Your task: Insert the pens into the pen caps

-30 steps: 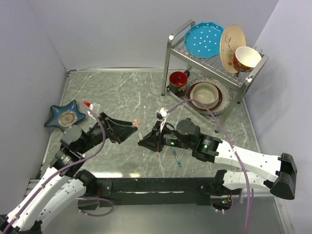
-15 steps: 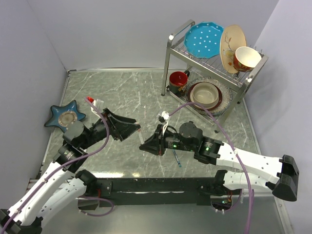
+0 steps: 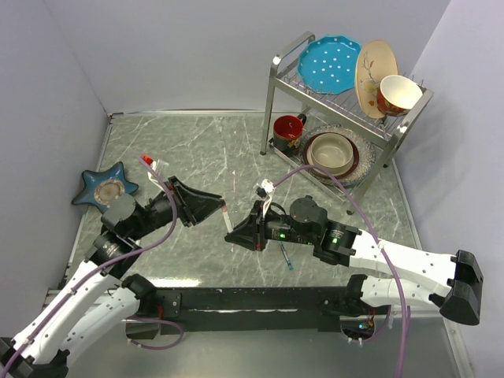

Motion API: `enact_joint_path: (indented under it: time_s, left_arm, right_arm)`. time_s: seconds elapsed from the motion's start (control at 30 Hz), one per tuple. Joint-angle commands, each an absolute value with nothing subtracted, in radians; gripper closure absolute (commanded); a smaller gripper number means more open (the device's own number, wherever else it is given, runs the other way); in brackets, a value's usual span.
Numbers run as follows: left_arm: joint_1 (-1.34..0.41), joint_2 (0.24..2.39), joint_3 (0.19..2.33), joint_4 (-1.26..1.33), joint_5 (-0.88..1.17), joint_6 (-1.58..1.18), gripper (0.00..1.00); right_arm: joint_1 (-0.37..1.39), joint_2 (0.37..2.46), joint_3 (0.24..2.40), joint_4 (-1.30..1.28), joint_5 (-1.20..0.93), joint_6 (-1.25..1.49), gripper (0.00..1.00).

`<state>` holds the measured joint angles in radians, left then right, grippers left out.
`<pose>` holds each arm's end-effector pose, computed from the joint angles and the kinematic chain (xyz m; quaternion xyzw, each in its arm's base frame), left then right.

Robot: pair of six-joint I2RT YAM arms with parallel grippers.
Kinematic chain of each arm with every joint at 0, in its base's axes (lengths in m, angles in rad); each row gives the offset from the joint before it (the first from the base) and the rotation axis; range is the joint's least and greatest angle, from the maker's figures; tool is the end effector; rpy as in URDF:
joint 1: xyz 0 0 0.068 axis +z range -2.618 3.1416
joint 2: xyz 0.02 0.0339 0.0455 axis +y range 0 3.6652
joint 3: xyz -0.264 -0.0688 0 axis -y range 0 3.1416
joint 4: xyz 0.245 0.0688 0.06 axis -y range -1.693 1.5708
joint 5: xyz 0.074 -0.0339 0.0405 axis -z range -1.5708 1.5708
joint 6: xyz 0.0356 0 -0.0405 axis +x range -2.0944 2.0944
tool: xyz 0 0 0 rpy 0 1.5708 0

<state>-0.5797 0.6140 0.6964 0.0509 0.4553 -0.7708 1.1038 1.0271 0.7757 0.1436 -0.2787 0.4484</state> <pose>0.1156 -0.0944 0.3596 0.1079 0.6547 -0.5743 0.4794 0.1008 0.2216 0.3250 -0.3250 0.6679 0.5372 0.3997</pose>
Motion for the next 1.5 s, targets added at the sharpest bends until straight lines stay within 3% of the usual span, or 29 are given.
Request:
enact_joint_path:
  time_s: [0.0, 0.1, 0.53, 0.7, 0.9, 1.1, 1.47]
  left_arm:
    - [-0.581, 0.603, 0.721, 0.075, 0.528, -0.742, 0.85]
    - [-0.581, 0.597, 0.683, 0.11, 0.603, -0.768, 0.99]
    - [-0.581, 0.567, 0.487, 0.219, 0.79, -0.916, 0.99]
    - [-0.581, 0.591, 0.491, 0.074, 0.776, -0.882, 0.99]
    - [-0.583, 0.56, 0.43, 0.1, 0.785, -0.906, 0.99]
    - [-0.604, 0.535, 0.344, 0.293, 0.807, -1.032, 0.99]
    - [-0.617, 0.583, 0.302, 0.431, 0.91, -1.115, 0.99]
  right_arm:
    - [1.114, 1.023, 0.796, 0.183, -0.279, 0.448, 1.0]
    - [1.114, 1.012, 0.81, 0.207, -0.32, 0.459, 1.0]
    - [1.109, 0.982, 0.929, 0.204, -0.226, 0.417, 1.0]
    - [1.085, 1.015, 1.044, 0.121, -0.158, 0.374, 1.0]
    - [0.993, 1.049, 1.159, 0.071, -0.265, 0.367, 1.0]
    - [0.959, 1.117, 1.241, 0.075, -0.334, 0.379, 1.0]
    - [0.896, 1.195, 1.227, 0.25, -0.466, 0.498, 1.0]
